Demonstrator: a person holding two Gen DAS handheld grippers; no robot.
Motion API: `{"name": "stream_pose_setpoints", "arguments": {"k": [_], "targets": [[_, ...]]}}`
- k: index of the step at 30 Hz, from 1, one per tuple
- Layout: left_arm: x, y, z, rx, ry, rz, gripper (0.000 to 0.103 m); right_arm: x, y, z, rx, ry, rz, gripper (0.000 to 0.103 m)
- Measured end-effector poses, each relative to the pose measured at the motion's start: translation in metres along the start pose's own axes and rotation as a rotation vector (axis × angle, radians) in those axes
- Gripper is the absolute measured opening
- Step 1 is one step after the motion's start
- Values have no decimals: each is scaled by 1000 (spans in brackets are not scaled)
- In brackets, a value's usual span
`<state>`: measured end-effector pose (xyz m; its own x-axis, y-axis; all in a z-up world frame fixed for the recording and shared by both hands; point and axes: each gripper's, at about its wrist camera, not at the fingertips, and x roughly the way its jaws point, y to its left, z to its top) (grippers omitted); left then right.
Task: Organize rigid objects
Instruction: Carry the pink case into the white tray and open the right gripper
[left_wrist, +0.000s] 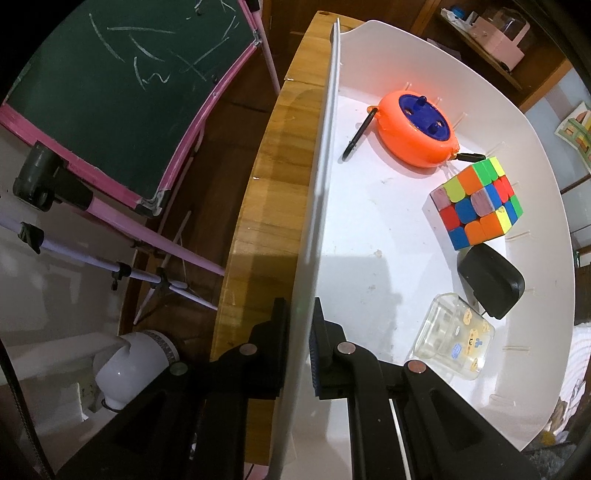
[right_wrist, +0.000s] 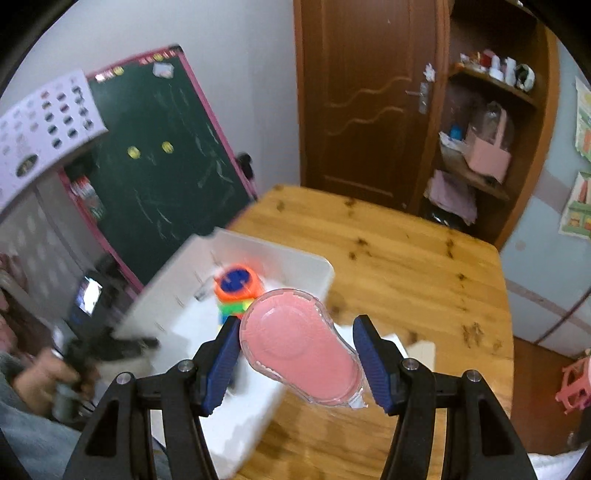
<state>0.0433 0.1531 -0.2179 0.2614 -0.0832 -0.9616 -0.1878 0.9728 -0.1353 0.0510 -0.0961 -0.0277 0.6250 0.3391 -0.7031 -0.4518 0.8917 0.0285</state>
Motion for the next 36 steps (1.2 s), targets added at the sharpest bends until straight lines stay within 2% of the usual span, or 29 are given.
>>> {"name": "stream_pose_setpoints", "arguments": {"k": [5, 11, 18, 22, 27, 32, 36], "targets": [[-2, 0, 0, -6, -10, -4, 11, -1, 35, 21, -72, -34, 29, 62], [-3, 0, -1, -5, -22, -5, 11, 23, 59, 38, -72, -2, 86, 62], [-4, -3, -1, 9, -24, 1, 11, 103, 79, 26, -41, 176, 132, 62], [-4, -5, -1, 17, -25, 5, 11, 156, 85, 7, 3, 327, 165, 62], [-4, -5, -1, 21, -26, 7, 11, 195, 94, -5, 46, 443, 222, 63], [-4, -5, -1, 20, -26, 8, 11, 206, 96, -8, 100, 482, 251, 63], [-4, -6, -1, 23, -26, 12, 11, 198, 87, -7, 152, 462, 283, 64]]}}
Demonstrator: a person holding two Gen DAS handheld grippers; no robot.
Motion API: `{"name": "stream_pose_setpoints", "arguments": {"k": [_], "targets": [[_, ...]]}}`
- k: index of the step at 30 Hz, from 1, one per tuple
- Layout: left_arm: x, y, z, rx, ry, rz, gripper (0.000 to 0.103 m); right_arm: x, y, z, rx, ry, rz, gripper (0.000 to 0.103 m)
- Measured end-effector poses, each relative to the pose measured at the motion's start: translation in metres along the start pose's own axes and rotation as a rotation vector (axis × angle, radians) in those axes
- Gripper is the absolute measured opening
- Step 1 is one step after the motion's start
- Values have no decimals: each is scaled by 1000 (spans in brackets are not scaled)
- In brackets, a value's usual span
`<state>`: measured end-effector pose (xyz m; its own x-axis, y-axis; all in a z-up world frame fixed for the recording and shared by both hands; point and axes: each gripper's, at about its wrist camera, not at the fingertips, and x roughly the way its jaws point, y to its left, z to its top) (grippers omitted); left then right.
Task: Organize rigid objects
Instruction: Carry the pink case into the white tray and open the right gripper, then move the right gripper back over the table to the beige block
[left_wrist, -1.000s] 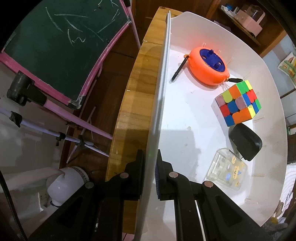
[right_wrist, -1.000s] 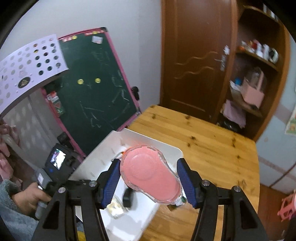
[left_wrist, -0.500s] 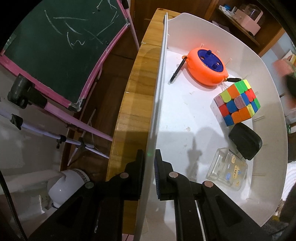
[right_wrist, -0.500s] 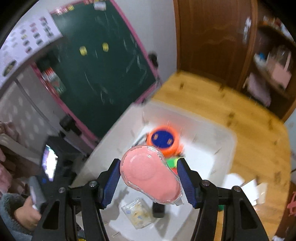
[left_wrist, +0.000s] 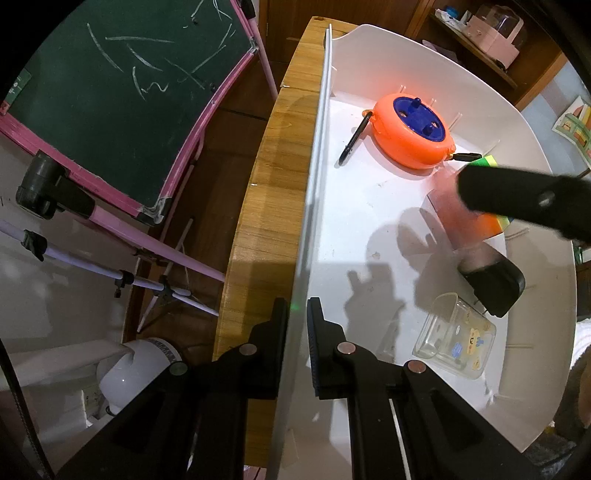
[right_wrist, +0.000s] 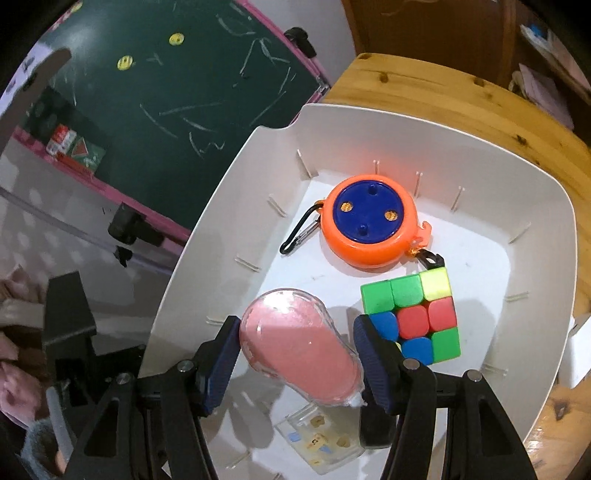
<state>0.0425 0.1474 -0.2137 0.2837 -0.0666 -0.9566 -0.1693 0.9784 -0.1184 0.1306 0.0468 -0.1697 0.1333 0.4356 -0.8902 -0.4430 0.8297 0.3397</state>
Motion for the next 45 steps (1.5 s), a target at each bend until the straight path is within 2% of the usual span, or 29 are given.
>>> {"name": "stream_pose_setpoints", "arguments": {"k": [2, 8, 14, 17, 21, 32, 36, 39, 45], "targets": [[0, 0, 0, 5, -1, 0, 11, -8, -2, 0, 14, -22, 25, 71], [-1, 1, 1, -1, 2, 1, 11, -37, 3, 0, -5, -105, 32, 72], [-2, -2, -1, 15, -3, 24, 11, -78, -4, -11, -62, -215, -50, 72], [-3, -3, -2, 30, -7, 45, 11, -94, -23, -20, -40, -242, -116, 72], [-4, 2, -1, 3, 0, 28, 5, -111, -56, -33, 19, -281, -189, 72], [-5, 6, 2, -28, 26, 4, 4, -163, -170, -73, 275, -357, -390, 72], [-4, 12, 2, -60, 35, -26, 3, -185, -205, -84, 366, -395, -428, 72], [-3, 11, 3, -61, 38, -18, 3, -195, -221, -88, 410, -417, -451, 72], [-4, 6, 2, -40, 32, 3, 3, -193, -234, -88, 422, -411, -464, 72]]}}
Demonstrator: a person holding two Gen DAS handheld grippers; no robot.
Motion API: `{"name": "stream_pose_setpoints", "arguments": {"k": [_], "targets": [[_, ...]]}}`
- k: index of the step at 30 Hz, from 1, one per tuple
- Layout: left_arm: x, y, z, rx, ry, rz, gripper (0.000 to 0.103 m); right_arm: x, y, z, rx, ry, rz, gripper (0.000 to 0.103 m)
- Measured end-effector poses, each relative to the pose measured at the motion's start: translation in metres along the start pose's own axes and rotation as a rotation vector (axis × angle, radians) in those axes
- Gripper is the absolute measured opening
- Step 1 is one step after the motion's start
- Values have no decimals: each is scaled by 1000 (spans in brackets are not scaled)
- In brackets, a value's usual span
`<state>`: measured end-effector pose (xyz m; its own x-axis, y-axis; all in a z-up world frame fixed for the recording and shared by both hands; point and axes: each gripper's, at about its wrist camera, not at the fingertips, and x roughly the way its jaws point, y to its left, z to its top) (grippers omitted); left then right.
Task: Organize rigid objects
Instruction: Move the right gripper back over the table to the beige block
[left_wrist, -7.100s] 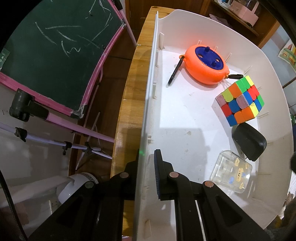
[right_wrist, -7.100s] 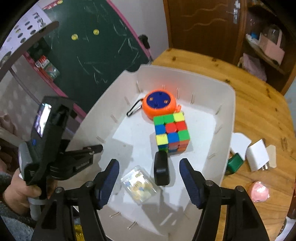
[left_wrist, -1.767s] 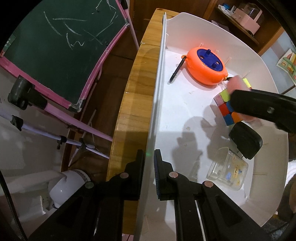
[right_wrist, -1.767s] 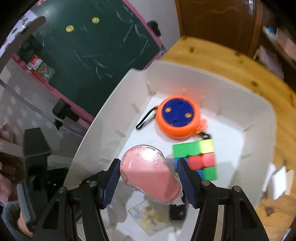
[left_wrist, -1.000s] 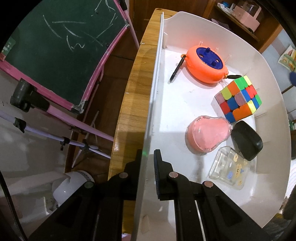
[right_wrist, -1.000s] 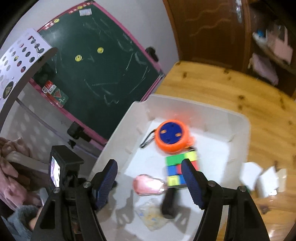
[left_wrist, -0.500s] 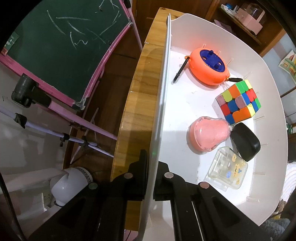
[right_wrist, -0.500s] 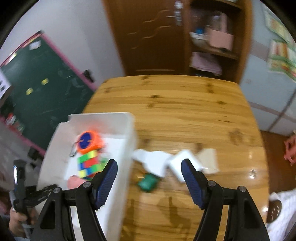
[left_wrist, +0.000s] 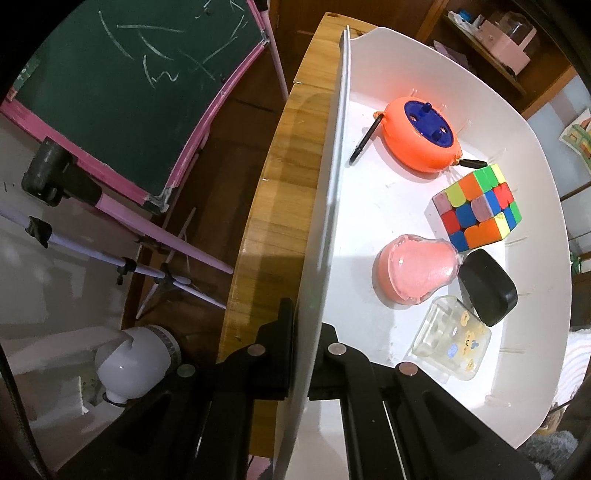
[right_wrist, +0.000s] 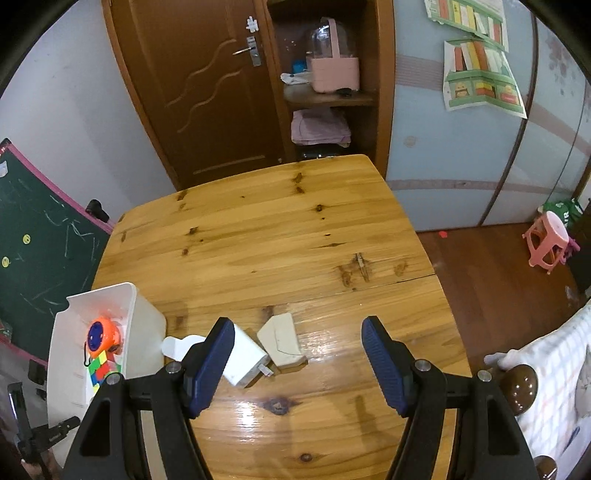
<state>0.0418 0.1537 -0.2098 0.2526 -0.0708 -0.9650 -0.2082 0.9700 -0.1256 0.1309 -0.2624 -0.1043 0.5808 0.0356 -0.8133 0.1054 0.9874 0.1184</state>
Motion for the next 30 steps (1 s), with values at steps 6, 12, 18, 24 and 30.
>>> {"name": "stream_pose_setpoints", "arguments": {"k": [6, 12, 18, 24, 30], "targets": [[1, -2, -1, 20, -2, 15, 3, 20, 3, -4, -25, 48, -9, 72], [0, -2, 1, 17, 7, 16, 4, 54, 1, -1, -3, 145, -5, 72], [0, -3, 1, 17, 11, 21, 4, 91, 6, 5, 16, 239, -2, 72], [0, -2, 1, 11, 18, 22, 4, 116, 11, 10, 84, 317, -5, 71], [0, -1, 1, 9, 20, 20, 4, 135, 20, 4, 110, 378, -40, 71]]}}
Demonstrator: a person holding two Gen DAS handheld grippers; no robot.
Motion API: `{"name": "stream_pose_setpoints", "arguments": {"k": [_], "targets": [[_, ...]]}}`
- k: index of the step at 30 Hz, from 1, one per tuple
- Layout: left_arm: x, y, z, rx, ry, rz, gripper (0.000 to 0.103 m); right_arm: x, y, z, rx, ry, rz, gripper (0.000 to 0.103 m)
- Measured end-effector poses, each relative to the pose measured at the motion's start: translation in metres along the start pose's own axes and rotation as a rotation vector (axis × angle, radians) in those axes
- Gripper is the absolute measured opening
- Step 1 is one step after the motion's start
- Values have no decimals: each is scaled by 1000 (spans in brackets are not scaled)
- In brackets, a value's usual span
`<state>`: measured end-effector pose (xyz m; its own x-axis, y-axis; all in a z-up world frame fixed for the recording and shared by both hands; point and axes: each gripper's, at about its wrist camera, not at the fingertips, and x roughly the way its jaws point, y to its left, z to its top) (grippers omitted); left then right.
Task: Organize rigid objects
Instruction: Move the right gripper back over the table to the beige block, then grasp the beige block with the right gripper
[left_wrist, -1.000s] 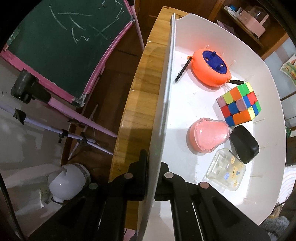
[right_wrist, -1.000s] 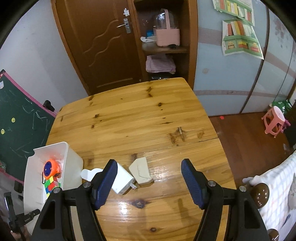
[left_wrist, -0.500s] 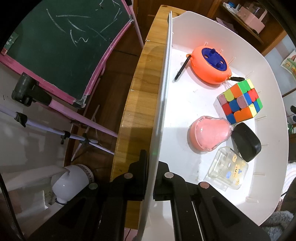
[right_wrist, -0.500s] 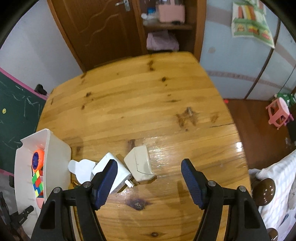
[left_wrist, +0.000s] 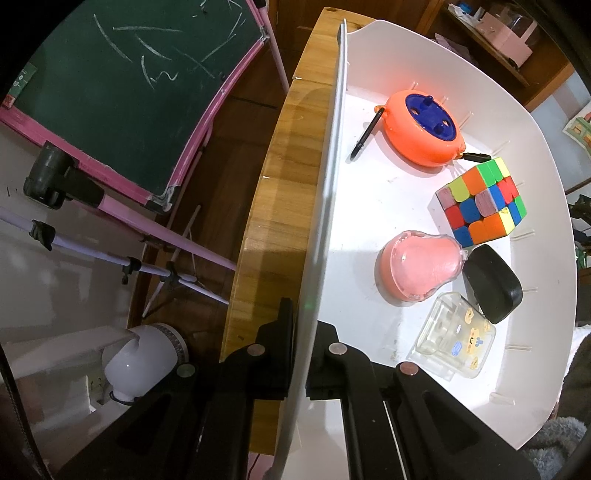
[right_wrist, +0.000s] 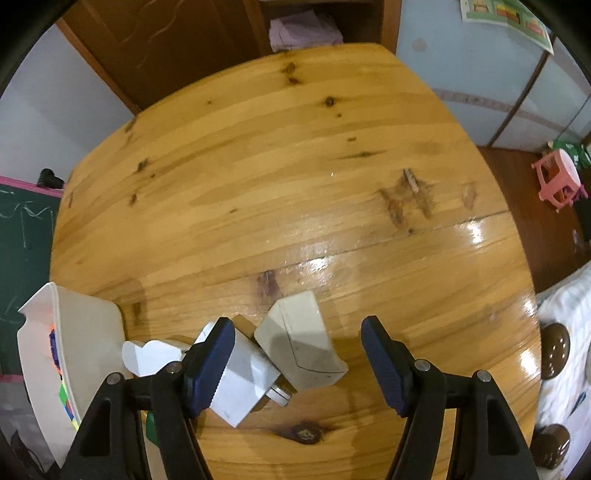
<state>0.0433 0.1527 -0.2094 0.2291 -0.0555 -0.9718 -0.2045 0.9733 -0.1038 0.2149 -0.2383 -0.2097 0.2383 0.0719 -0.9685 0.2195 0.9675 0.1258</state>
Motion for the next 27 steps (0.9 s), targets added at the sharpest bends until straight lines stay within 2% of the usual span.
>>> {"name": "stream_pose_setpoints", "arguments": {"k": [6, 9, 15, 20, 22, 24, 27], "targets": [[0, 1, 0, -4, 4, -6, 4, 8, 8, 1, 10, -1, -60, 70], [1, 2, 0, -9, 6, -12, 4, 17, 8, 3, 16, 23, -80, 60], [1, 2, 0, -7, 8, -12, 4, 26, 4, -5, -14, 49, -137, 59], [3, 3, -1, -9, 12, -16, 4, 23, -6, -16, -32, 32, -132, 60], [6, 3, -1, -9, 15, -15, 4, 20, -7, -22, -54, 14, -128, 51], [7, 3, -2, -8, 14, -16, 4, 19, -9, -27, -63, 7, -143, 51], [8, 2, -2, -10, 16, -19, 4, 14, -13, -34, -51, -8, -119, 50]]}}
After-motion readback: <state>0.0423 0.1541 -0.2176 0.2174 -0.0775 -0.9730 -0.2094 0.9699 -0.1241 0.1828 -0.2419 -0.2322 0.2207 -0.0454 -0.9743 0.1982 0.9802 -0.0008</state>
